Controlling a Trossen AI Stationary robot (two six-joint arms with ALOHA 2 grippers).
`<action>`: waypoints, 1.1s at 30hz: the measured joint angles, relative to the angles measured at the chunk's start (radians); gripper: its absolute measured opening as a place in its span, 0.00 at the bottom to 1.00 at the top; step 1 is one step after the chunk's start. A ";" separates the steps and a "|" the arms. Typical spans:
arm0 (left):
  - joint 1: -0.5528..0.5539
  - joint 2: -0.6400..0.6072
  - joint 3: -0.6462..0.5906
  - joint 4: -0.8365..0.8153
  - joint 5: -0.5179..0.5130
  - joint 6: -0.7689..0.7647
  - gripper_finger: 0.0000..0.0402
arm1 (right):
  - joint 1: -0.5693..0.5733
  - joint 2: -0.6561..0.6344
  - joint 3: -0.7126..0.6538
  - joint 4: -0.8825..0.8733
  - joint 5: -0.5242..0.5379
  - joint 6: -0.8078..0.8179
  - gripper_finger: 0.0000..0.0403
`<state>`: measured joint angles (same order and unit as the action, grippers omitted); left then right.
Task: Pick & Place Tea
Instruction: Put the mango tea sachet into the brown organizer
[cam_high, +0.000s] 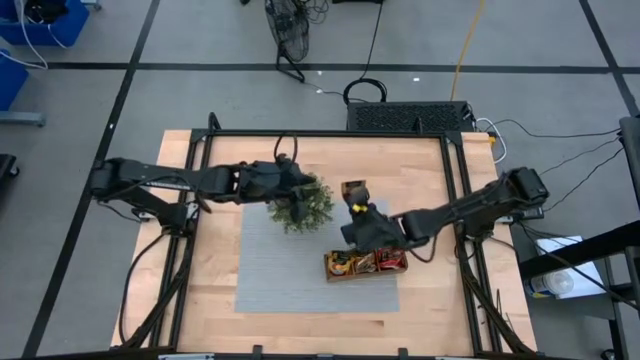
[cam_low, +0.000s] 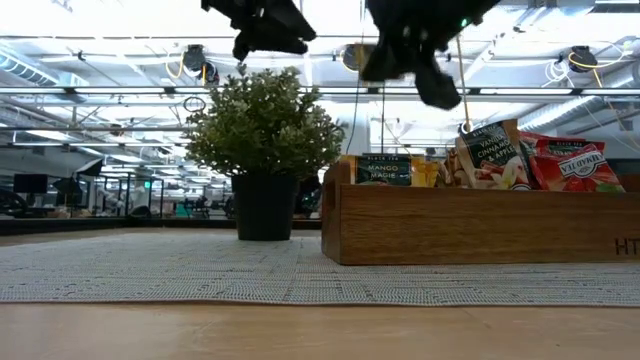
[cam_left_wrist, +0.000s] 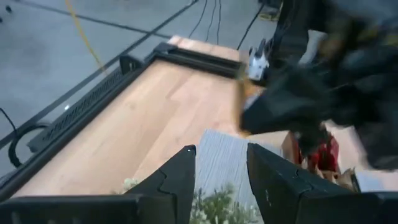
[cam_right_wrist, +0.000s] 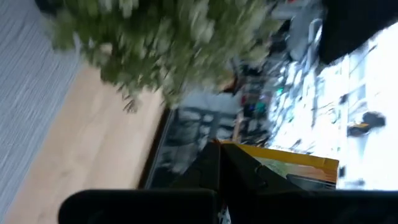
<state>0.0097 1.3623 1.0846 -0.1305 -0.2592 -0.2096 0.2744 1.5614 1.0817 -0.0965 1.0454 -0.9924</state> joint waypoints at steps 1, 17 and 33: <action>0.000 0.004 0.000 0.004 0.000 -0.003 0.37 | 0.017 -0.001 0.000 0.025 0.009 -0.029 0.00; -0.034 0.054 -0.001 0.175 0.090 -0.007 0.37 | 0.054 0.009 0.002 0.280 -0.066 -0.176 0.00; -0.033 0.085 0.000 0.248 0.130 -0.002 0.55 | 0.060 0.010 0.002 0.371 -0.168 -0.181 0.00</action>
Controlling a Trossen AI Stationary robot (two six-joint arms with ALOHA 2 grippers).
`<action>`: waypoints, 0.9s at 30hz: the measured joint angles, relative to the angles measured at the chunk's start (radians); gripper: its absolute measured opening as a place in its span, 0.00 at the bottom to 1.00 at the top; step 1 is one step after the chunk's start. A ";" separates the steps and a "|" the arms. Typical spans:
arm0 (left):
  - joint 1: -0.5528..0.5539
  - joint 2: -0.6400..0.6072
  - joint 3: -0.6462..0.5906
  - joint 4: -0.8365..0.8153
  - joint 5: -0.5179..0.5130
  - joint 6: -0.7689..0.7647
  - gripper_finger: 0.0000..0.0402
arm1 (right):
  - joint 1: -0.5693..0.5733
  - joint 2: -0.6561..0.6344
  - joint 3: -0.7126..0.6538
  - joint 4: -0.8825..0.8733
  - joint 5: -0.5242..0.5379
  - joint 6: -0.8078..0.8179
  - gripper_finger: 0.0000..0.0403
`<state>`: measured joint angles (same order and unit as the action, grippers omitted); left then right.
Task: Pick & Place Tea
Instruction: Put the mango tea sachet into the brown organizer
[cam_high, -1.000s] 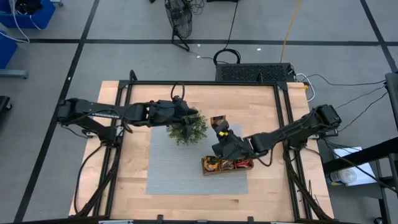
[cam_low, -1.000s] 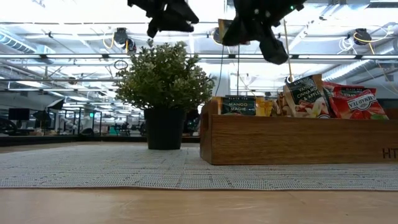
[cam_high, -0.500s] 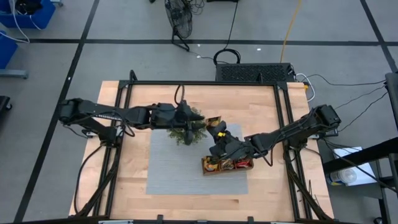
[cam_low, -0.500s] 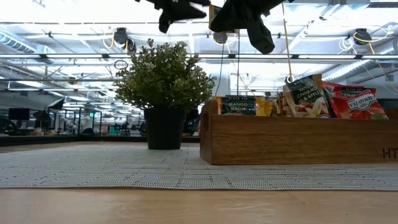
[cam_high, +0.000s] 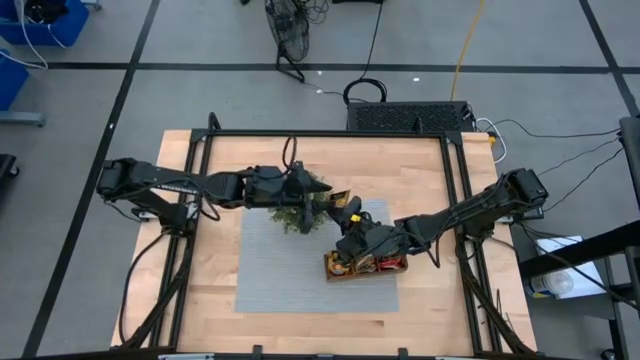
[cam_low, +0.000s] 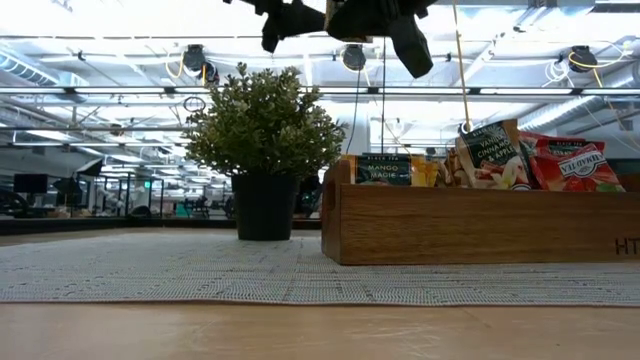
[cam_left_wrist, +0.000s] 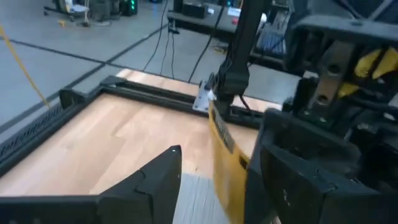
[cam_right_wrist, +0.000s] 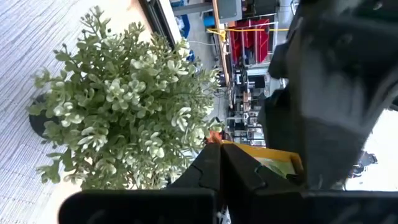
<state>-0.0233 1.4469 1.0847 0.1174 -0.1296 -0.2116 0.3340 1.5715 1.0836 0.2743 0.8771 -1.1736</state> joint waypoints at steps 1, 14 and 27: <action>0.002 0.002 0.001 0.004 0.000 0.001 0.54 | 0.000 0.000 0.000 0.003 0.000 0.000 0.00; 0.024 0.010 -0.001 0.016 0.002 0.011 0.46 | 0.000 0.000 0.000 0.004 -0.018 0.036 0.00; 0.024 0.010 -0.001 0.042 0.056 0.063 0.27 | 0.000 0.000 0.000 -0.013 -0.019 0.089 0.00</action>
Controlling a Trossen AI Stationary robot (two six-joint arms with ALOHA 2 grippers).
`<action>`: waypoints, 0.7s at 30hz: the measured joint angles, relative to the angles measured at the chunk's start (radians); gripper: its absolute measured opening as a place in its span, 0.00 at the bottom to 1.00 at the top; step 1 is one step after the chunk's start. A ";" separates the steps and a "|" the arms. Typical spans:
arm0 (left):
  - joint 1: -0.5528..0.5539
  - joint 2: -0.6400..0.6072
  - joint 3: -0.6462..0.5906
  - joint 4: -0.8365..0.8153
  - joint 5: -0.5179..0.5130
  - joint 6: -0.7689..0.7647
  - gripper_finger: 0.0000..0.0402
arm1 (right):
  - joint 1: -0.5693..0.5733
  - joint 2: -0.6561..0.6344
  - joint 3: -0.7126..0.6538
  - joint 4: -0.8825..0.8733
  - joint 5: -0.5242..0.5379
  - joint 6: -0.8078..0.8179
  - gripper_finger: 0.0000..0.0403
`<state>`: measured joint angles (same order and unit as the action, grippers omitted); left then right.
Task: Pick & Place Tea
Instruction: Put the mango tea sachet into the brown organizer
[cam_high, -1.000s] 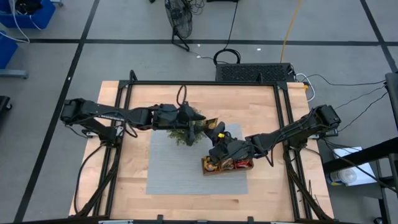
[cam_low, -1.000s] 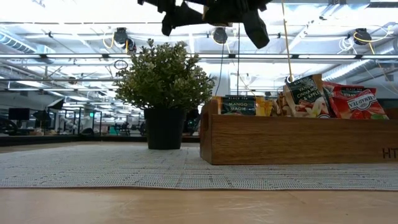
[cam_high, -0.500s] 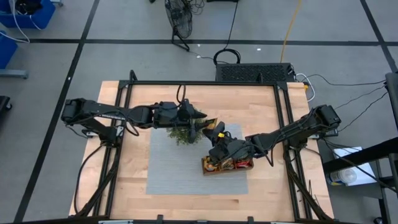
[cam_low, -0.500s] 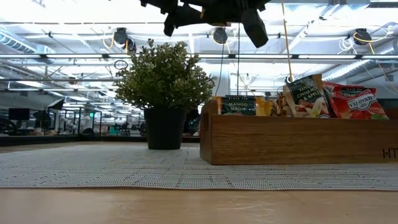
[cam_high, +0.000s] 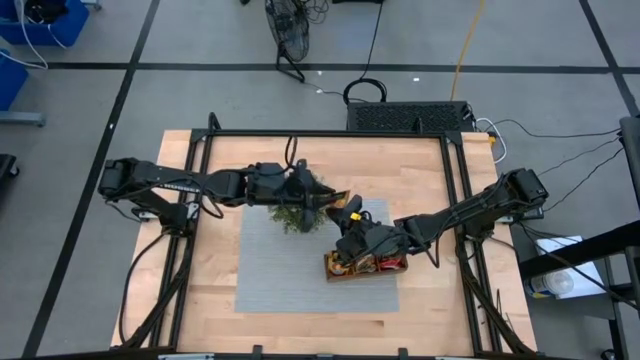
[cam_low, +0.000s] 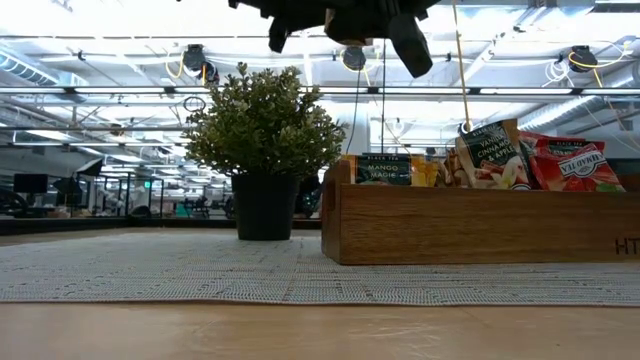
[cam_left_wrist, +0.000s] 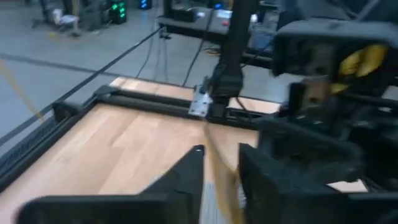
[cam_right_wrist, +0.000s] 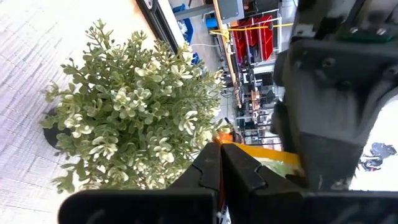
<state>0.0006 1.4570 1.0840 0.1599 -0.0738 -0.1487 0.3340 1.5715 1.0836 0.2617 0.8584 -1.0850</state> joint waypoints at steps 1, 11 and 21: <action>0.000 0.000 0.000 0.006 0.010 0.015 0.22 | 0.000 0.000 0.000 -0.008 0.000 0.010 0.00; 0.000 0.000 0.000 -0.012 0.067 0.081 0.01 | 0.001 0.000 -0.042 0.019 -0.047 0.053 0.00; -0.003 0.000 -0.001 -0.011 0.042 0.121 0.00 | 0.002 0.000 -0.048 0.051 -0.049 0.144 0.02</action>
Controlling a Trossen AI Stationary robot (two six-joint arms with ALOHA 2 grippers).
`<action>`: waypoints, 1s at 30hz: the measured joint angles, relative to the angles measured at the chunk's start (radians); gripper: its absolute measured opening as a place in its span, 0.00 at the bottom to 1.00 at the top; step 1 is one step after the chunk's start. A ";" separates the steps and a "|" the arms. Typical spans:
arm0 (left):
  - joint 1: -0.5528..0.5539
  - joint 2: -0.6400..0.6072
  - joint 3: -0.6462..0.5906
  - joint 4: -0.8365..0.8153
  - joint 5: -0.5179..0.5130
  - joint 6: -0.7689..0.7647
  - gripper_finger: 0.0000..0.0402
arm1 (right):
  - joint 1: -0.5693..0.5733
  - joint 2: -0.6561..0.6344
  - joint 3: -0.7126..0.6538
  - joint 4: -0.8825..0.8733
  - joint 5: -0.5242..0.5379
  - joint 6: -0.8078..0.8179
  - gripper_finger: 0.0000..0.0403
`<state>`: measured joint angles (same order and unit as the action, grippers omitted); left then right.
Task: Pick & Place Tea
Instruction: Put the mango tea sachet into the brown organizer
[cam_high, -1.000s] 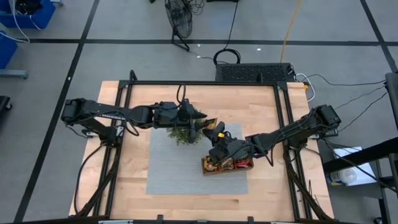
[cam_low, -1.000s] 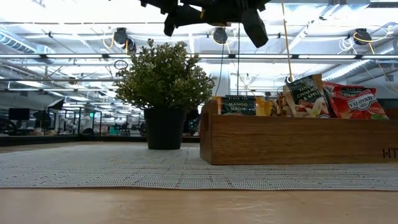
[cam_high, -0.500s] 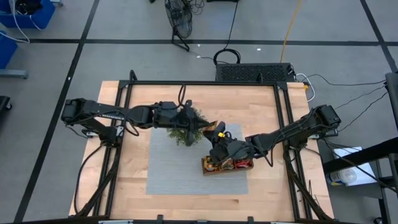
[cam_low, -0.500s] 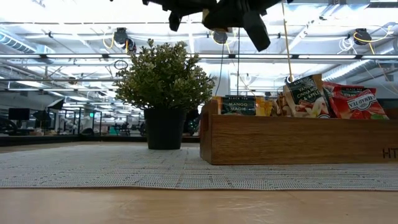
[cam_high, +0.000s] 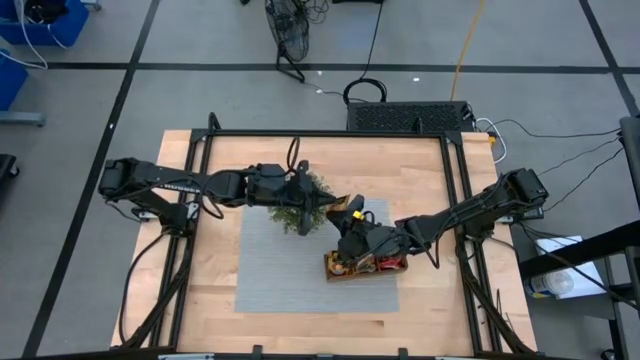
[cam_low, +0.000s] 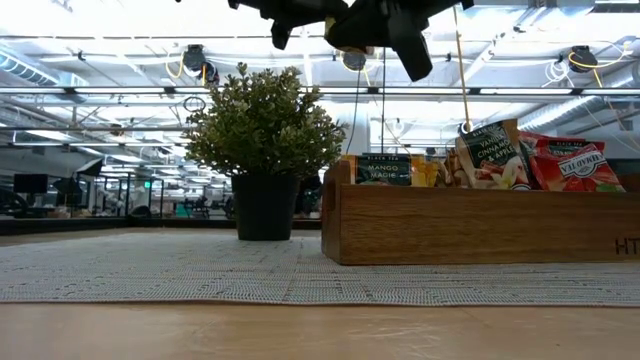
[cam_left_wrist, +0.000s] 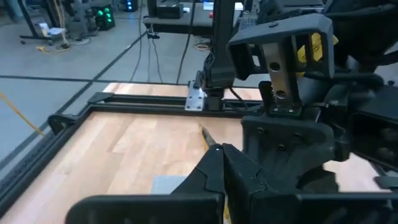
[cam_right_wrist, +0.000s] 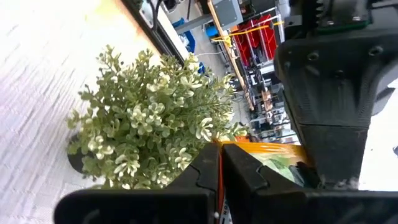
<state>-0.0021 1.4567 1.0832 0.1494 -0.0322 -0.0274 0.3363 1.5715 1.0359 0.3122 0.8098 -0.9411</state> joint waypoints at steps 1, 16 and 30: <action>0.000 0.000 0.000 0.000 -0.007 0.002 0.00 | 0.000 0.000 0.000 0.000 0.000 0.021 0.02; 0.001 -0.008 0.000 -0.009 -0.111 0.081 0.00 | 0.001 0.000 -0.002 -0.041 -0.003 0.476 0.15; -0.283 -0.020 0.002 -0.118 -0.383 0.200 0.00 | 0.073 -0.154 -0.083 -0.318 0.235 0.874 0.36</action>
<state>-0.2848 1.4368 1.0847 0.0315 -0.4151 0.1726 0.4091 1.4171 0.9528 -0.0061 1.0445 -0.0673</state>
